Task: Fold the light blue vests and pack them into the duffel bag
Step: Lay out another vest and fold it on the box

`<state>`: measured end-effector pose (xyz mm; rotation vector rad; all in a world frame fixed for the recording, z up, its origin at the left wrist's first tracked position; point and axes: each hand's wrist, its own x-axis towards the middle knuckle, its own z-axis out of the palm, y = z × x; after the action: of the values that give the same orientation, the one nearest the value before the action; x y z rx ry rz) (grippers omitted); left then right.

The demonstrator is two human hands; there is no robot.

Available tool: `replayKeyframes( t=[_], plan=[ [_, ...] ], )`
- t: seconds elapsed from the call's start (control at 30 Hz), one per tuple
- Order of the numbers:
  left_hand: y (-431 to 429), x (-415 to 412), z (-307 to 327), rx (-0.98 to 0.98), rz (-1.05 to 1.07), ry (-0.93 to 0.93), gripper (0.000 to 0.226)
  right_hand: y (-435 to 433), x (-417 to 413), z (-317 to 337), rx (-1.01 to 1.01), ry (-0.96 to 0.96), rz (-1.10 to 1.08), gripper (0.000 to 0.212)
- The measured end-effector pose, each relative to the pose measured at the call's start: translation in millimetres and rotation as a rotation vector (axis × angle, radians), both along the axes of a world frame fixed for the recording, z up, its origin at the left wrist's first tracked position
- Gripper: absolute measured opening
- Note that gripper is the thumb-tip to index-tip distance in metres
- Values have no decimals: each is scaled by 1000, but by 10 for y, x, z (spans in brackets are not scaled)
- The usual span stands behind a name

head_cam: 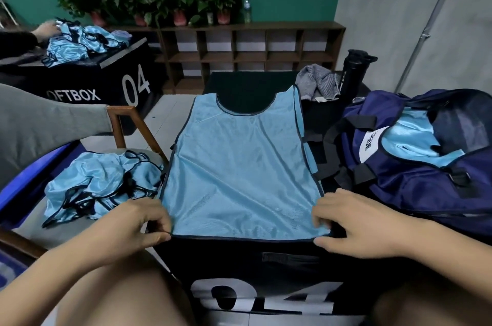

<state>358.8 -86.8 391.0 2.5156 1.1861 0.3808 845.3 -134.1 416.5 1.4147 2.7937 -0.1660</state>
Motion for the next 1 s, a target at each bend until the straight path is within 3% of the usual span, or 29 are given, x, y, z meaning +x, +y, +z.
replayKeyframes(
  t=[0.07, 0.2, 0.33, 0.4, 0.5, 0.77, 0.83, 1.0],
  plan=[
    [15, 52, 64, -64, 28, -17, 19, 109, -38, 110, -32, 55, -82, 33],
    [173, 281, 143, -46, 67, -112, 20, 593, -84, 158, 79, 148, -316, 16],
    [496, 558, 97, 68, 72, -140, 6, 1224, -140, 38, 166, 7, -406, 8],
    [679, 635, 26, 103, 68, -70, 23, 1452, -195, -80, 231, -62, -316, 27],
    [855, 680, -67, 60, 61, 50, 54, 1583, -288, -259, 155, -147, -180, 45],
    [1089, 677, -3, -59, 17, 128, 72, 1780, 42, -194, 295, -598, -334, 28],
    [1185, 727, 94, -103, 18, 95, 66, 1880, -3, -104, 315, -603, -368, 26],
    [1593, 895, 292, -93, 73, -15, 18, 2309, -236, 54, 303, -395, -451, 21]
  ],
)
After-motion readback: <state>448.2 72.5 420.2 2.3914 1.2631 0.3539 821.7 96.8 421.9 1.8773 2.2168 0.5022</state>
